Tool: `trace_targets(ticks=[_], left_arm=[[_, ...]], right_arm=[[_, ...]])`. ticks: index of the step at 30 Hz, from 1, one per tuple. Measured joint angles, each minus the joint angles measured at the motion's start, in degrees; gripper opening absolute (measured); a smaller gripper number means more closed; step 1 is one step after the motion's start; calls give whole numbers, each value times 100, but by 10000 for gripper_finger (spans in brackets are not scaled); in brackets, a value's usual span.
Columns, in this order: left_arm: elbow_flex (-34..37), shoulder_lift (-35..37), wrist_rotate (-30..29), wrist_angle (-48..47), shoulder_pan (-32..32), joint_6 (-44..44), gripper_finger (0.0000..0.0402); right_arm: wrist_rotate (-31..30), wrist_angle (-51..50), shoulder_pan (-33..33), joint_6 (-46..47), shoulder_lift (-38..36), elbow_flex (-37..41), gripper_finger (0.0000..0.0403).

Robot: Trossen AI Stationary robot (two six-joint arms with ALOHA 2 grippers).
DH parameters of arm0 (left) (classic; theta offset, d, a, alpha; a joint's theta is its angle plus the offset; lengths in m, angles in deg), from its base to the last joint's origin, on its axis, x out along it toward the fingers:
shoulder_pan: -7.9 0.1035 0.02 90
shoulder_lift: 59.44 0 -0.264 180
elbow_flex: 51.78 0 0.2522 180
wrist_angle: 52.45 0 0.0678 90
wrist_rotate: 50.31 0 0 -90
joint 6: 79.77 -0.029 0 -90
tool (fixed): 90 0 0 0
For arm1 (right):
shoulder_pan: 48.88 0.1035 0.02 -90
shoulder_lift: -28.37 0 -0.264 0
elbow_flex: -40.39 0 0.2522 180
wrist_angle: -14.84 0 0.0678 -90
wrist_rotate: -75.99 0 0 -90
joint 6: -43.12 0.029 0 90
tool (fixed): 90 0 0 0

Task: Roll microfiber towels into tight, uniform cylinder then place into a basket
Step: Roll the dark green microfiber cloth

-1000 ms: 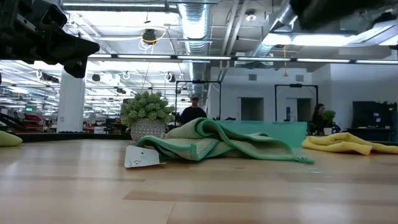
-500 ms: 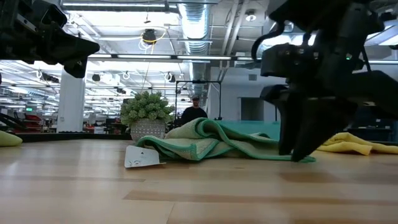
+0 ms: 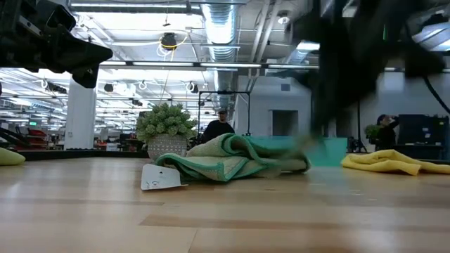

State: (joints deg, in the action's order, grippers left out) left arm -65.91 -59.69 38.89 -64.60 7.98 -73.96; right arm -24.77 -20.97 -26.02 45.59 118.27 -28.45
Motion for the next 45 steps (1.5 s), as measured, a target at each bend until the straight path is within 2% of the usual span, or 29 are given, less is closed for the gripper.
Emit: trace_targets(ticks=[4, 7, 9, 16, 20, 23, 27, 29, 32, 34, 36, 40, 43, 45], left_arm=[[-1, -2, 0, 0, 1, 0, 0], [0, -2, 0, 0, 2, 0, 0], [0, -2, 0, -1, 2, 0, 0], [0, -2, 0, -1, 2, 1, 0], [-1, -2, 0, -2, 1, 0, 0], [-2, -2, 0, 0, 1, 1, 0], [0, -2, 0, 0, 2, 0, 0], [0, -2, 0, 0, 1, 1, 0], [-2, -2, 0, 0, 0, 0, 0], [0, -2, 0, -2, 1, 0, 0], [0, -2, 0, 0, 1, 0, 0], [0, -2, 0, -1, 2, 0, 0], [0, -2, 0, 0, 2, 0, 0], [0, -2, 0, -2, 2, 2, 0]], right_arm=[[-714, 331, 474, -368, -907, -319, 8], [-1506, 1414, 853, -861, -1640, -524, 10], [-1787, 2200, 1048, -1317, -2041, -546, 15], [-1927, 5082, 1059, -2770, -2963, -561, 10], [-1649, 5970, 631, -2728, -3032, -561, 11], [-1613, 5935, 207, -2315, -2965, -563, 14], [-1562, 4731, -375, -1492, -2664, -560, 13], [-1323, 4243, -649, -938, -2422, -545, 12], [-199, 4289, -887, 82, -2172, -545, 15], [756, 4813, -914, 469, -2065, -550, 18], [1318, 5300, -837, 645, -2018, -573, 19], [1312, 5465, -555, 114, -2156, -743, 14], [700, 5151, -290, -282, -2329, -764, 13], [290, 4577, -157, -284, -2375, -764, 15]])
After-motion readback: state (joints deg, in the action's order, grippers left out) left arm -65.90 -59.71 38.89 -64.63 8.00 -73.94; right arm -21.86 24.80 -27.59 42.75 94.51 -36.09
